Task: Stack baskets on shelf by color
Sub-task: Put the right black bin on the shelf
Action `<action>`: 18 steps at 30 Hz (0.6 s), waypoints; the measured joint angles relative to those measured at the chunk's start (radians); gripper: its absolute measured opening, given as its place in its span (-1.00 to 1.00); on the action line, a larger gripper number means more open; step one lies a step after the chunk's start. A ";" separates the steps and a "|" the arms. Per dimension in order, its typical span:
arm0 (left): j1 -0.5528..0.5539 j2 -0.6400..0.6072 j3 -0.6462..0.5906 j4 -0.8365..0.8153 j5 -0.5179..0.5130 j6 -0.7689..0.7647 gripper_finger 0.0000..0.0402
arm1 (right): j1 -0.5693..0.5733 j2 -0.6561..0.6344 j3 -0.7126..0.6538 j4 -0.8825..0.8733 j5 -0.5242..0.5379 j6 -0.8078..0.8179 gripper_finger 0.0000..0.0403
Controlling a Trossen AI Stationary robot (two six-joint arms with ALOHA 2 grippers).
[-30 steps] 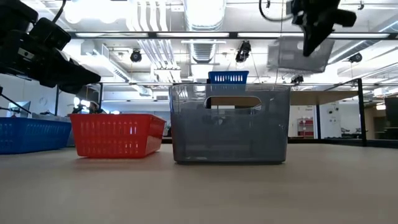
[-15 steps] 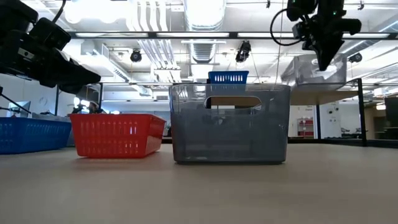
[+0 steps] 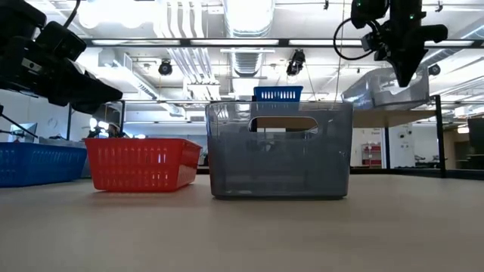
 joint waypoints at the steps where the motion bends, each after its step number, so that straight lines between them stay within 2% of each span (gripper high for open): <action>1: 0.000 0.000 0.000 0.000 0.000 0.000 -0.89 | 0.000 0.000 -0.001 -0.004 0.007 0.012 -0.79; 9: 0.000 0.000 0.000 0.000 0.000 0.000 -0.89 | 0.000 -0.001 -0.004 -0.009 0.034 0.052 -0.46; 13: 0.000 0.000 0.000 0.000 0.000 0.000 -0.89 | 0.002 -0.001 0.015 -0.025 0.154 0.079 -0.32; 15: 0.000 0.000 0.000 0.000 0.000 0.000 -0.89 | 0.001 -0.001 0.037 -0.038 0.197 0.146 -0.29; 18: 0.000 0.000 0.000 0.000 0.000 0.000 -0.89 | 0.004 -0.001 0.086 -0.061 0.203 0.281 -0.28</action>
